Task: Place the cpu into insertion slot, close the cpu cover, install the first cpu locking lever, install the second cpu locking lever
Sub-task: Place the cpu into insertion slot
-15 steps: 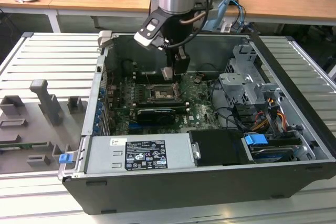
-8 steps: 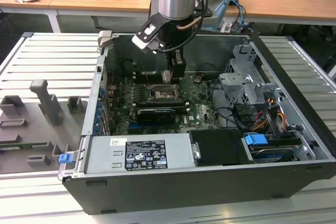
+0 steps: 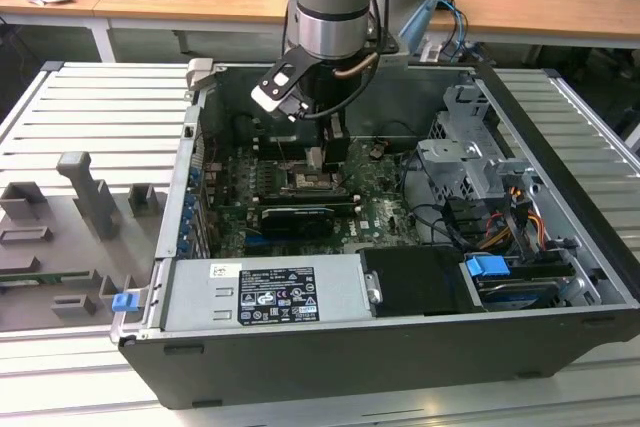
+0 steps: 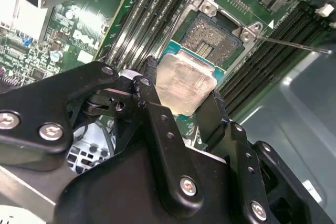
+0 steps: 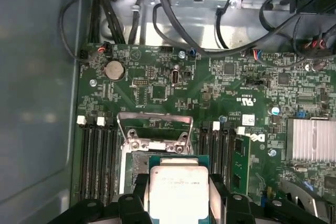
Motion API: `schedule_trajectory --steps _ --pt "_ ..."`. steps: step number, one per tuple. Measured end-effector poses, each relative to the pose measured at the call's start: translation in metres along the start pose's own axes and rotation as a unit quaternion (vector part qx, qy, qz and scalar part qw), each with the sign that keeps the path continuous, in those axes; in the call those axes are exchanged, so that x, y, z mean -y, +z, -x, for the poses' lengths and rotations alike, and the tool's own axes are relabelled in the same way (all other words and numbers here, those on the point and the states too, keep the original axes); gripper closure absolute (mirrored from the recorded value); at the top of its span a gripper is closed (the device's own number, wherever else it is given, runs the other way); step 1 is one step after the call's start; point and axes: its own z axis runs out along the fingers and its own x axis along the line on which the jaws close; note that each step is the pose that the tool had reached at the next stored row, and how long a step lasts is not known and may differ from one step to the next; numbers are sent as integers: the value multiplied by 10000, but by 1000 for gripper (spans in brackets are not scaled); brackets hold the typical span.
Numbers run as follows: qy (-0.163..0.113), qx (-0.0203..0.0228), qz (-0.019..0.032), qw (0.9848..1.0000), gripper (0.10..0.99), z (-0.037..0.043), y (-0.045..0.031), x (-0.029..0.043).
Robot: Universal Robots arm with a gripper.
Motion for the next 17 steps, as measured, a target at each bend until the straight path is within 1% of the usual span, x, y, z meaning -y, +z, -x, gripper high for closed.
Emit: schedule_trajectory --steps 1,2,3,7,9,10,11,13,17 --pt "47 5 0 10000 545 -1 36 8" --pt "178 13 3 9998 545 -2 72 10" --pt "250 18 5 9997 545 -8 98 21" --pt "256 18 6 9997 545 -10 171 93" --pt "251 17 6 9997 545 -18 242 120" --pt "247 24 5 9997 545 -26 285 132" --pt "247 31 4 9997 545 -31 312 135" --pt "247 32 5 9997 545 -35 338 140" --pt "247 31 5 9997 545 -51 363 142"
